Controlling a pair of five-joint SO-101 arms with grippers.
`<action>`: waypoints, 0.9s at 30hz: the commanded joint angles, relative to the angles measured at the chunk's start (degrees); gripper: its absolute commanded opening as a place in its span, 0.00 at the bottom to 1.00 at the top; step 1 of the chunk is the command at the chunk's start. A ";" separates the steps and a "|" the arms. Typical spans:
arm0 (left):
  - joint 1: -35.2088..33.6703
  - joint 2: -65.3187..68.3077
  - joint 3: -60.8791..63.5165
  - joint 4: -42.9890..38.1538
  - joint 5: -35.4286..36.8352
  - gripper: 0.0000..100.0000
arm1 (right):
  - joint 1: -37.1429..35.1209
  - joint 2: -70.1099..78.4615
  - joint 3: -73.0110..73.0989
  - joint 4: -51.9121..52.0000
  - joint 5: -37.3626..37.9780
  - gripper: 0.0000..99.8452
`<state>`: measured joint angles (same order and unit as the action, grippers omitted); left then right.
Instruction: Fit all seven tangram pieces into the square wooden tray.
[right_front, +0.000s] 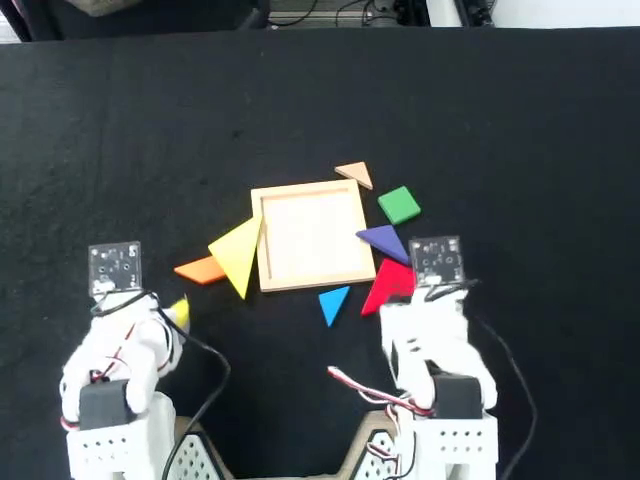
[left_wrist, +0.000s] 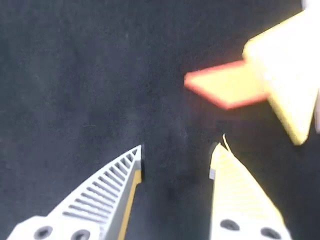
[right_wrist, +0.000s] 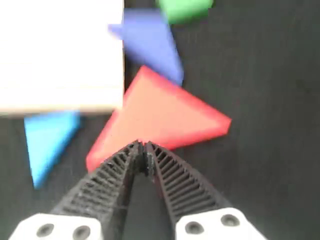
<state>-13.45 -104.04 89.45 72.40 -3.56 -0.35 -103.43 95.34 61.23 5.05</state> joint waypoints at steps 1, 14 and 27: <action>-0.84 -0.18 -6.37 -5.80 -0.09 0.23 | -0.70 -3.03 -5.85 -11.25 -0.35 0.01; -2.86 -0.18 -40.04 -6.86 0.26 0.23 | 3.43 -4.09 -23.34 -17.32 0.09 0.01; -3.03 3.16 -61.49 -0.97 0.35 0.23 | 3.34 -3.91 -47.60 -17.85 -0.26 0.01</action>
<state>-16.09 -103.78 34.07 71.25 -3.56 2.55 -103.52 53.41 44.79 4.97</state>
